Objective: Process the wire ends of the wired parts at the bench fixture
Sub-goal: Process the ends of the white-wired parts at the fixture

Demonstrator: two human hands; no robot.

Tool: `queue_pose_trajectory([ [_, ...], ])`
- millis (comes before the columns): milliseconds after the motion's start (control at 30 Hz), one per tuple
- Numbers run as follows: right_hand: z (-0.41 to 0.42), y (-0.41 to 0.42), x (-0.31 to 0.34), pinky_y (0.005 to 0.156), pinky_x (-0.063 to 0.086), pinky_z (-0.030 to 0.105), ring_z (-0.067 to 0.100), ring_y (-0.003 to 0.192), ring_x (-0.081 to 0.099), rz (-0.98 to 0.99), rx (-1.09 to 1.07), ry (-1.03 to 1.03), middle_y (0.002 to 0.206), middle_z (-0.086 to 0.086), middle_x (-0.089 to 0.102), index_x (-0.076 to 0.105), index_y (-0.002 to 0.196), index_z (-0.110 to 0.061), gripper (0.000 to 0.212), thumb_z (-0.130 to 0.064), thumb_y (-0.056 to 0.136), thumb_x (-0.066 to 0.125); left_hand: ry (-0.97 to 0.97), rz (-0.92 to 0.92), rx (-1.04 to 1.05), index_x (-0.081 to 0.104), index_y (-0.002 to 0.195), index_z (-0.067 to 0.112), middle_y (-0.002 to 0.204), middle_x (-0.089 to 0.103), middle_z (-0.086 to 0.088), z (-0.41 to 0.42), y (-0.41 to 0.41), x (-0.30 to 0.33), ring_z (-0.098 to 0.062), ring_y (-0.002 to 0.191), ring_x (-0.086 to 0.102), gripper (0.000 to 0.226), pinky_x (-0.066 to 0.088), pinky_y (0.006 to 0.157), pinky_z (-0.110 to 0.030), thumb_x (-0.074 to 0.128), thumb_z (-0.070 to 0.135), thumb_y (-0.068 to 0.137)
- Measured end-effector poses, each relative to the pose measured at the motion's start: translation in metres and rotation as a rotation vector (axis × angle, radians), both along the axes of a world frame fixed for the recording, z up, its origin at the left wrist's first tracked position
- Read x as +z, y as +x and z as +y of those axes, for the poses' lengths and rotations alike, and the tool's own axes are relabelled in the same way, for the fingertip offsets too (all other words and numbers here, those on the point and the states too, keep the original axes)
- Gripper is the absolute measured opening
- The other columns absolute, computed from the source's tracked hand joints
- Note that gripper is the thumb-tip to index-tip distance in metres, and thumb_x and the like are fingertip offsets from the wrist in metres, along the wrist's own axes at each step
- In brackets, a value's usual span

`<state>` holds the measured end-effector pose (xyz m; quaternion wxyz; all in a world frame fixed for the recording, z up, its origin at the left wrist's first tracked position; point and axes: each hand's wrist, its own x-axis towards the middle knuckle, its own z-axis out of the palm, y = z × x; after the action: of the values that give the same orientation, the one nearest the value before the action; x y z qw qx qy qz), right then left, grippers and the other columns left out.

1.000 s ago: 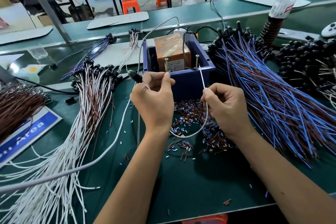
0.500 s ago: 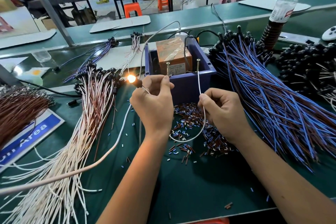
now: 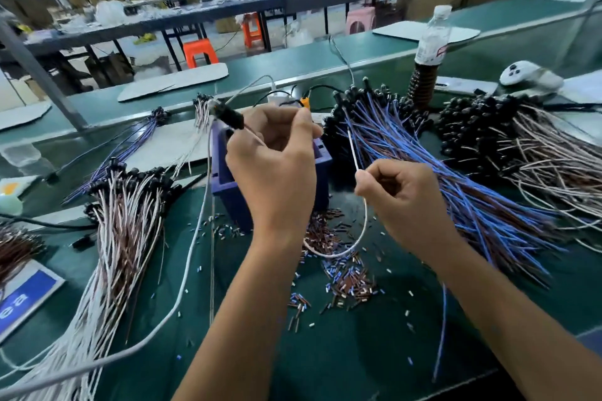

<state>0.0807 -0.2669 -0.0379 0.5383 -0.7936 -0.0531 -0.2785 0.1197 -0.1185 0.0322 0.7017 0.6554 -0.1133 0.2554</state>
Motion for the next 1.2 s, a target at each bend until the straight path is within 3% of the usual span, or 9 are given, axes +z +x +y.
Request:
queue_pose_trajectory([
  [200, -0.1, -0.041, 0.024, 0.05, 0.032, 0.023, 0.007, 0.047, 0.038, 0.138, -0.284, -0.225, 0.05, 0.003, 0.048, 0.061, 0.062, -0.003, 0.039, -0.017, 0.098, 0.067, -0.059, 0.276, -0.41, 0.069, 0.075, 0.016, 0.069, 0.076, 0.001, -0.131, -0.002, 0.041, -0.005, 0.057, 0.062, 0.018, 0.048, 0.062, -0.024, 0.072, 0.012, 0.092],
  [300, -0.151, -0.075, 0.031, 0.05, 0.037, 0.028, 0.013, 0.046, 0.047, 0.097, -0.603, -0.176, 0.048, -0.005, 0.054, 0.067, 0.066, -0.011, 0.033, -0.023, 0.097, 0.067, -0.072, 0.418, -0.598, 0.066, 0.068, 0.02, 0.072, 0.077, 0.001, -0.198, -0.013, 0.052, -0.005, 0.062, 0.063, 0.026, 0.049, 0.069, -0.028, 0.071, 0.013, 0.092],
  [367, -0.185, -0.104, 0.04, 0.054, 0.042, 0.032, 0.016, 0.053, 0.056, 0.011, -0.865, -0.155, 0.058, -0.006, 0.061, 0.067, 0.074, -0.014, 0.028, -0.035, 0.092, 0.067, -0.146, 0.53, -0.727, 0.063, 0.073, 0.018, 0.068, 0.074, -0.001, -0.237, -0.023, 0.051, 0.0, 0.047, 0.058, 0.023, 0.045, 0.057, -0.023, 0.069, 0.009, 0.094],
  [467, -0.228, -0.144, 0.059, 0.06, 0.045, 0.019, -0.003, 0.061, 0.056, -0.116, -1.129, -0.15, 0.071, -0.009, 0.056, 0.06, 0.088, -0.02, 0.027, -0.044, 0.082, 0.07, -0.142, 0.605, -0.867, 0.062, 0.077, 0.013, 0.069, 0.068, -0.005, -0.291, -0.034, 0.051, -0.006, 0.044, 0.047, 0.023, 0.034, 0.048, -0.02, 0.064, 0.01, 0.099],
  [567, -0.259, -0.171, 0.082, 0.071, 0.051, 0.025, 0.0, 0.071, 0.055, -0.195, -1.149, -0.213, 0.088, -0.014, 0.061, 0.059, 0.103, -0.021, 0.039, -0.056, 0.089, 0.068, -0.085, 0.667, -1.012, 0.052, 0.086, 0.012, 0.068, 0.051, -0.005, -0.338, -0.053, 0.061, -0.009, 0.038, 0.033, 0.022, 0.026, 0.039, -0.013, 0.051, 0.019, 0.106],
  [700, -0.26, -0.159, 0.097, 0.077, 0.054, 0.029, 0.006, 0.085, 0.066, 0.048, -0.93, -0.417, 0.091, -0.027, 0.068, 0.062, 0.117, -0.031, 0.038, -0.062, 0.097, 0.056, -0.273, 0.67, -1.173, 0.045, 0.073, 0.012, 0.055, 0.035, -0.002, -0.37, -0.067, 0.065, -0.005, 0.024, 0.027, 0.034, 0.021, 0.03, -0.009, 0.04, 0.011, 0.107],
  [867, -0.28, -0.148, 0.089, 0.045, 0.035, 0.018, 0.003, 0.045, 0.051, 0.322, -0.723, -0.357, 0.056, -0.005, 0.067, 0.077, 0.088, -0.016, 0.029, -0.033, 0.105, 0.06, -0.52, 0.79, -1.107, 0.054, 0.076, 0.009, 0.065, 0.047, -0.002, -0.379, -0.048, 0.065, -0.006, 0.048, 0.041, 0.04, 0.032, 0.045, -0.016, 0.034, 0.011, 0.111],
  [1033, -0.306, -0.145, 0.085, 0.056, 0.03, 0.034, 0.027, 0.069, 0.054, 0.513, -0.877, -0.74, 0.068, -0.002, 0.062, 0.078, 0.09, -0.024, 0.023, -0.035, 0.102, 0.063, -0.003, 0.55, -0.878, 0.067, 0.079, 0.015, 0.071, 0.055, -0.001, -0.365, -0.02, 0.016, -0.014, 0.064, 0.052, 0.04, 0.046, 0.061, -0.026, 0.045, 0.026, 0.111],
  [1200, -0.325, -0.13, 0.068, 0.062, 0.032, 0.034, 0.037, 0.078, 0.06, 0.628, -1.029, -0.999, 0.088, 0.016, 0.07, 0.074, 0.087, -0.023, 0.027, -0.035, 0.105, 0.057, -0.121, 0.718, -0.745, 0.057, 0.082, 0.003, 0.062, 0.055, -0.004, -0.361, 0.004, -0.013, -0.01, 0.041, 0.054, 0.029, 0.043, 0.038, -0.017, 0.05, 0.01, 0.108],
])
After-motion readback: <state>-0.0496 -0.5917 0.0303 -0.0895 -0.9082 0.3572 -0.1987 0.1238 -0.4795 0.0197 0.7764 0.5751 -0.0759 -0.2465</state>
